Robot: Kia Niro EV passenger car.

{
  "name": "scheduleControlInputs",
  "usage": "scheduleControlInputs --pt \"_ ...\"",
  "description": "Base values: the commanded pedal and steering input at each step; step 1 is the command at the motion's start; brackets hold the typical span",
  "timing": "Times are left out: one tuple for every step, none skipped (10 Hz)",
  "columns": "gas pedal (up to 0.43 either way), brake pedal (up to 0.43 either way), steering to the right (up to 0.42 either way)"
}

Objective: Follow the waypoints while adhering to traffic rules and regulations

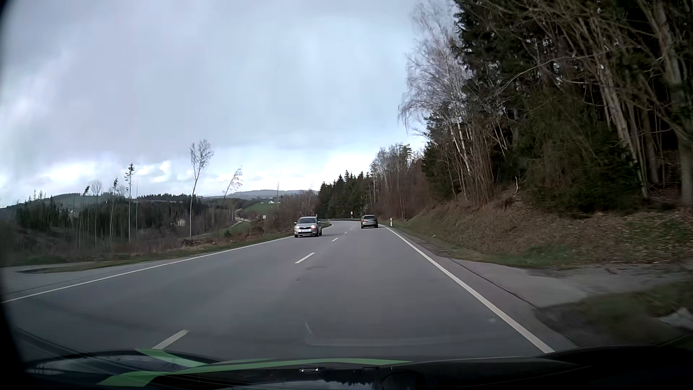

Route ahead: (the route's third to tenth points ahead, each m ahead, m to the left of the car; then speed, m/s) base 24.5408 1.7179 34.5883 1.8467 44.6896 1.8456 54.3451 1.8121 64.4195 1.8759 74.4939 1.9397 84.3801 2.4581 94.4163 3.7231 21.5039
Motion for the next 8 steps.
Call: scheduleControlInputs --pt "0.039 0.0 -0.001" --pt "0.039 0.0 -0.001" --pt "0.039 0.0 -0.001" --pt "0.039 0.0 -0.001" --pt "0.039 0.0 -0.001" --pt "0.047 0.0 -0.002" --pt "0.047 0.0 -0.002" --pt "0.047 0.0 -0.002"
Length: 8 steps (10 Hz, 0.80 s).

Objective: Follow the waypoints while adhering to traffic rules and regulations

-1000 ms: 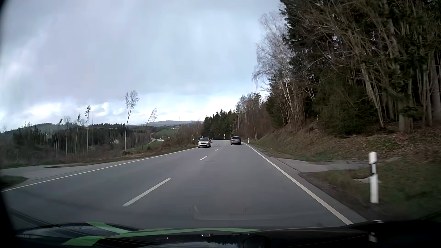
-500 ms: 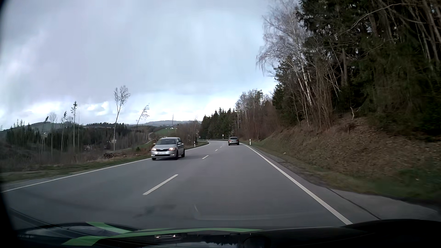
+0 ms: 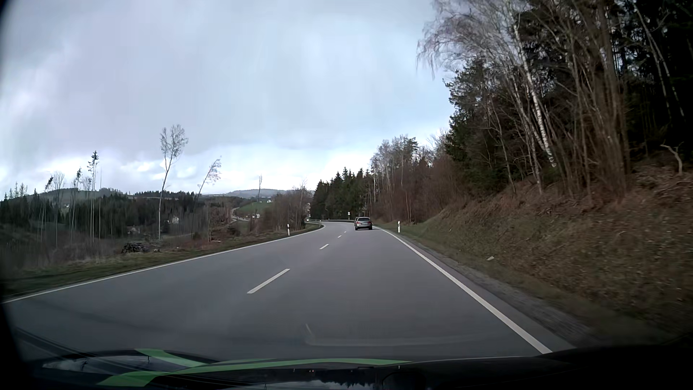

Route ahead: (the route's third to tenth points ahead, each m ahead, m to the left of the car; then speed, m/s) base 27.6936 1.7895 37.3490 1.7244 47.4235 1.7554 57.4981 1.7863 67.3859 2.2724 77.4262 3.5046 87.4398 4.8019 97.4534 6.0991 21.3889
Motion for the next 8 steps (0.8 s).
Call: scheduleControlInputs --pt "0.047 0.0 -0.002" --pt "0.047 0.0 -0.002" --pt "0.047 0.0 -0.002" --pt "0.047 0.0 -0.002" --pt "0.047 0.0 -0.002" --pt "0.047 0.0 -0.002" --pt "0.047 0.0 -0.002" --pt "0.047 0.0 -0.003"
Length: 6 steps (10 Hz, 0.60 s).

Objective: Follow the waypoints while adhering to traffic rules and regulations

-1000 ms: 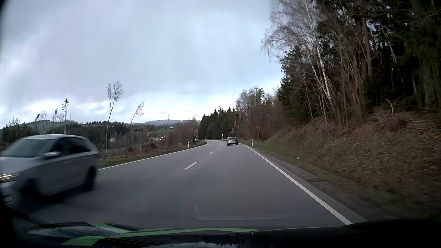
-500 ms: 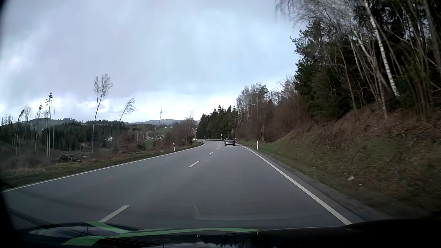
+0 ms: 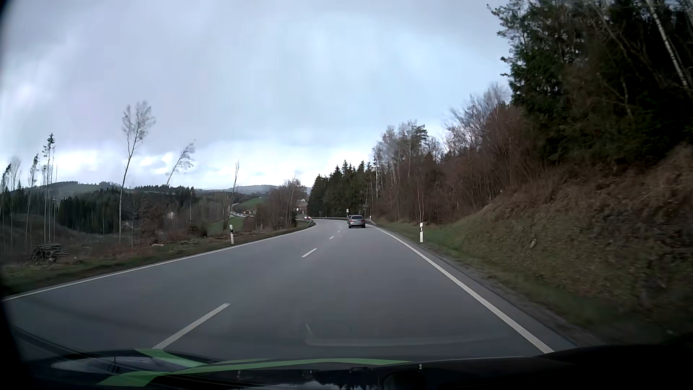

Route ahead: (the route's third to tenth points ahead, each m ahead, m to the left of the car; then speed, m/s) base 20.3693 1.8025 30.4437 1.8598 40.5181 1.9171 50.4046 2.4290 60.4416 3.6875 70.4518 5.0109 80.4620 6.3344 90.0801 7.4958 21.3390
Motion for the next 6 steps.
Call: scheduleControlInputs --pt "0.047 0.0 -0.003" --pt "0.047 0.0 -0.003" --pt "0.047 0.0 -0.006" --pt "0.047 0.0 -0.008" --pt "0.047 0.0 -0.009" --pt "0.047 0.0 -0.009"
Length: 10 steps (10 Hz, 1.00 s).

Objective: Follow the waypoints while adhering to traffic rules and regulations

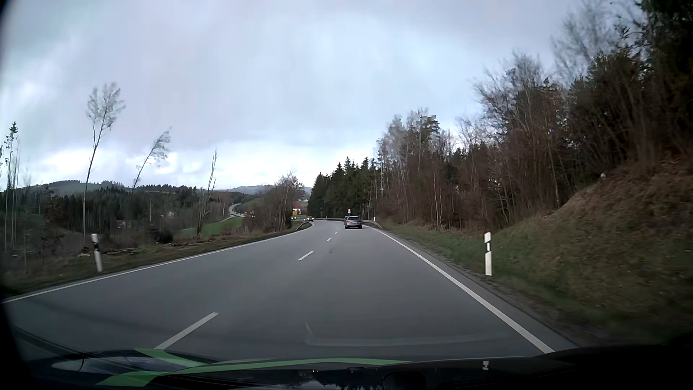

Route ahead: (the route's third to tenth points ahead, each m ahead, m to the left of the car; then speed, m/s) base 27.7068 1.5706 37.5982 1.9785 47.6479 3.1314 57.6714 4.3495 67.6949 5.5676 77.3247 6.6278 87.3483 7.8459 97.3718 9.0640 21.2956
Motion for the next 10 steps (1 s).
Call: scheduleControlInputs --pt "0.047 0.0 -0.009" --pt "0.047 0.0 -0.009" --pt "0.047 0.0 -0.009" --pt "0.047 0.0 -0.009" --pt "0.047 0.0 -0.009" --pt "0.047 0.0 -0.009" --pt "0.047 0.0 -0.009" --pt "0.047 0.0 -0.009" --pt "0.047 0.0 -0.009" --pt "0.047 0.0 -0.009"
